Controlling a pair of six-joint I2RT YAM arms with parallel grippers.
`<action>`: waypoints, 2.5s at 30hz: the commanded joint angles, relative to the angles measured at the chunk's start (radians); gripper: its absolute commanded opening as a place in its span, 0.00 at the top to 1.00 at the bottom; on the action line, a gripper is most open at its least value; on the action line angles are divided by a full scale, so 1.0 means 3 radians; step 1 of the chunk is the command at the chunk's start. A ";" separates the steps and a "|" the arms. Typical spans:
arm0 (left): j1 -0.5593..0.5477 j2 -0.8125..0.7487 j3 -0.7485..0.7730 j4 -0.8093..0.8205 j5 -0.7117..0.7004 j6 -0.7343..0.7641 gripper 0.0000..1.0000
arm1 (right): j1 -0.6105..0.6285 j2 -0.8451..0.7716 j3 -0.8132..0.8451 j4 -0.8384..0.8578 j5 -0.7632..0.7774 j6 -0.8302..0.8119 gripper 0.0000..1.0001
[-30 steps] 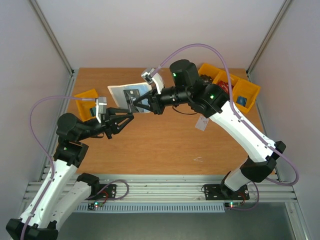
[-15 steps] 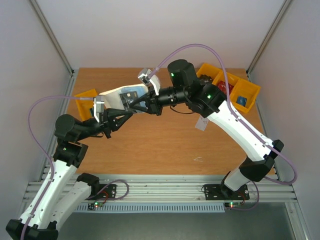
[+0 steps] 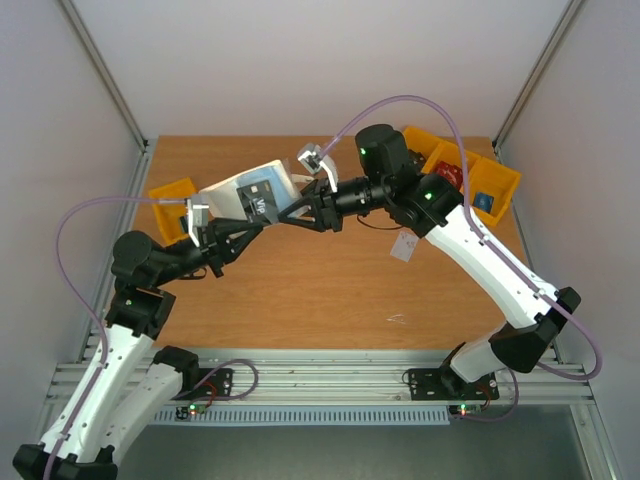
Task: Take the credit cards out of the card holder
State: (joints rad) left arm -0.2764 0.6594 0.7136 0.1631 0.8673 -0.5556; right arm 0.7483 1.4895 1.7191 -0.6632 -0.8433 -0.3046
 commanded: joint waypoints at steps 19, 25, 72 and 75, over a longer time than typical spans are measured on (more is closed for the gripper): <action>0.0276 -0.0281 -0.0414 -0.0957 -0.0647 0.0462 1.00 | -0.0983 -0.0125 -0.0779 0.0897 -0.0168 0.1354 0.99; 0.0283 -0.0268 -0.0427 -0.0909 -0.0452 0.0575 1.00 | -0.0995 -0.0112 -0.0891 0.1279 -0.0426 0.1384 0.99; 0.0317 0.0757 0.0280 0.0200 -0.0530 -0.1881 1.00 | -0.0614 0.0171 -0.0931 0.1829 0.0477 0.1523 0.98; 0.0241 0.1082 0.0192 0.0129 -0.0605 -0.1986 1.00 | -0.0610 0.0354 -0.0989 0.1773 0.0537 0.1681 0.98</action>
State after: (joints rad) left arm -0.1871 0.8833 0.7795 0.2398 0.7193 -1.0382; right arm 0.5720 1.5257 1.4239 -0.0284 -0.7929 0.1661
